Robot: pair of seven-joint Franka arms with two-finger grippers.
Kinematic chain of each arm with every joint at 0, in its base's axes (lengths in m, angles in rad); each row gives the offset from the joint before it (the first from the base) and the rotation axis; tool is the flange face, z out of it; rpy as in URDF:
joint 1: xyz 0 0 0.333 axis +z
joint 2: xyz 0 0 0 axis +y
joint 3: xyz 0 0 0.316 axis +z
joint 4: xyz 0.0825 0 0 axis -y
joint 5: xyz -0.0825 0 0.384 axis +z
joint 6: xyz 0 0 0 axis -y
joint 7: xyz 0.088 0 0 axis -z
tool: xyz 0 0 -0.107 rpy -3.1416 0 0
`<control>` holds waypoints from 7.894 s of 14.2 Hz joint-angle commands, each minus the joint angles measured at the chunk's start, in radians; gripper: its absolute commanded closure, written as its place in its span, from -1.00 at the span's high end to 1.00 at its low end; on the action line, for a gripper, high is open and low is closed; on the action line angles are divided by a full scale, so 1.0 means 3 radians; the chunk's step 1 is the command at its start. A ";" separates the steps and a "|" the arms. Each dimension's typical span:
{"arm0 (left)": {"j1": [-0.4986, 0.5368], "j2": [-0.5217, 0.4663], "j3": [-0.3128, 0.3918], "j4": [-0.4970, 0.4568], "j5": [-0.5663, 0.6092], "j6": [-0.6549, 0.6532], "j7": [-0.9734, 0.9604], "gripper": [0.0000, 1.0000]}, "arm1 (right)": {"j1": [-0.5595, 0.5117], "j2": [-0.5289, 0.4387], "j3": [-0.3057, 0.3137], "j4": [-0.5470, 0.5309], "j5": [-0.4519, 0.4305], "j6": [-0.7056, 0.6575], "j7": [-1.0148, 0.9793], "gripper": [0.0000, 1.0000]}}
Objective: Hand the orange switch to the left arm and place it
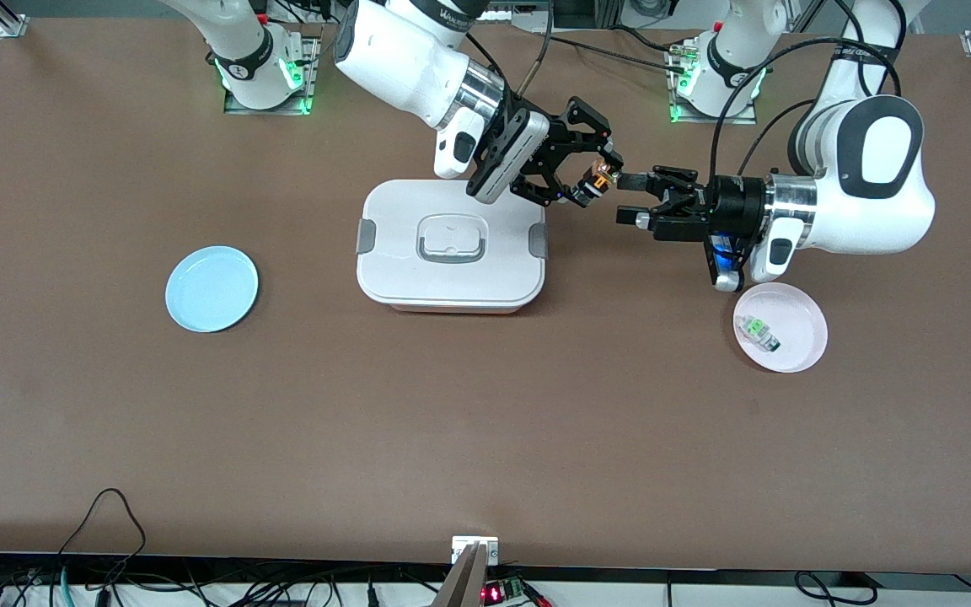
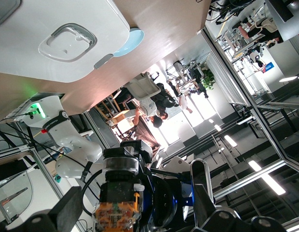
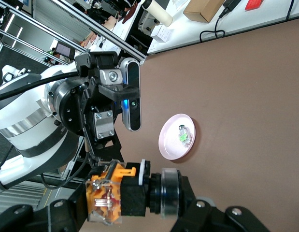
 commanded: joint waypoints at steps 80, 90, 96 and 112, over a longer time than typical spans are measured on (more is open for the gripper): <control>0.0433 -0.0259 0.0506 -0.0084 0.5396 0.1989 0.1759 1.00 | -0.1149 -0.1519 -0.2152 0.0144 -0.2327 -0.4329 0.0204 1.00; 0.0161 -0.0701 0.0521 0.1129 0.4840 -0.0166 0.1743 1.00 | -0.1154 -0.1586 -0.2178 0.0081 -0.2342 -0.4323 0.0184 1.00; 0.0120 -0.0538 0.0480 0.1312 0.4854 -0.0146 0.1743 1.00 | -0.1154 -0.1601 -0.2162 0.0112 -0.2230 -0.4547 0.0312 1.00; 0.0131 -0.0496 0.0460 0.1369 0.4834 -0.0166 0.1743 1.00 | -0.1154 -0.1586 -0.2152 0.0138 -0.2209 -0.4558 0.0199 1.00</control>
